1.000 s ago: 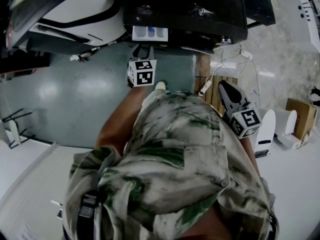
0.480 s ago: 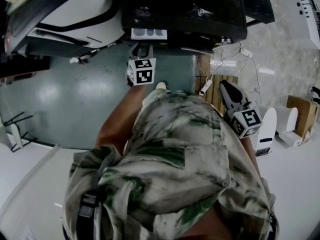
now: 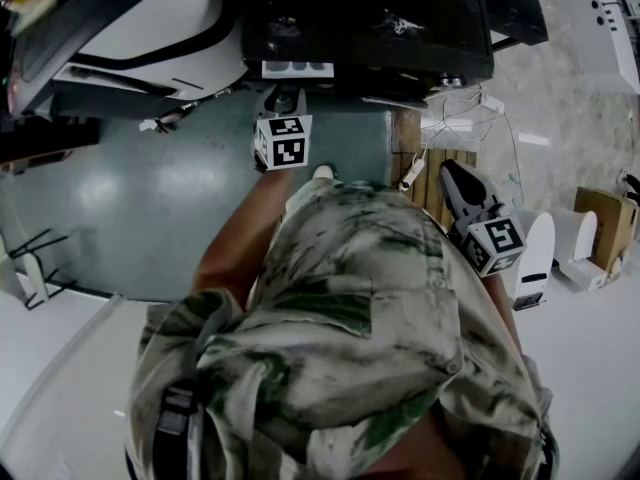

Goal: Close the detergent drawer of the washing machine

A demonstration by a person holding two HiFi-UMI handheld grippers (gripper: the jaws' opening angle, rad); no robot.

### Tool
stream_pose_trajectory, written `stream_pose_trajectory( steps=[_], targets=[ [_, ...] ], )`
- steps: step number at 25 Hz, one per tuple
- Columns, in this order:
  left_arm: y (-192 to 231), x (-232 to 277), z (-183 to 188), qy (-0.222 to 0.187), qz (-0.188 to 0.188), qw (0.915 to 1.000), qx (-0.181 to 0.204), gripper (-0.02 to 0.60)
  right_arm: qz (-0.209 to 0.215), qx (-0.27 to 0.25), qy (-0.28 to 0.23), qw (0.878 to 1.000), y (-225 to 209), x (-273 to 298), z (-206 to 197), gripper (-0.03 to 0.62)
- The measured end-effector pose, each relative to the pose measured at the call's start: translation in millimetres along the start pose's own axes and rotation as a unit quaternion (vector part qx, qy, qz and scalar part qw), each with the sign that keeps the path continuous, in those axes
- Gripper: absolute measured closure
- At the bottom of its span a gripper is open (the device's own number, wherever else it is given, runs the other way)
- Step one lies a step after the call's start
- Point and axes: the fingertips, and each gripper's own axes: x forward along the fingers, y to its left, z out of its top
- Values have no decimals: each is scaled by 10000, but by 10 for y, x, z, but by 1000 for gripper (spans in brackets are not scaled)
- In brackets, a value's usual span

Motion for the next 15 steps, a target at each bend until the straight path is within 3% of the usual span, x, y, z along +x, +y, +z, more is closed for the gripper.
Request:
stream_pose_trajectory(
  steps=[15],
  targets=[
    [30,99,68,-26,-11,10000,14,407,-79,59,9,10000,-27,46,12,539]
  ],
)
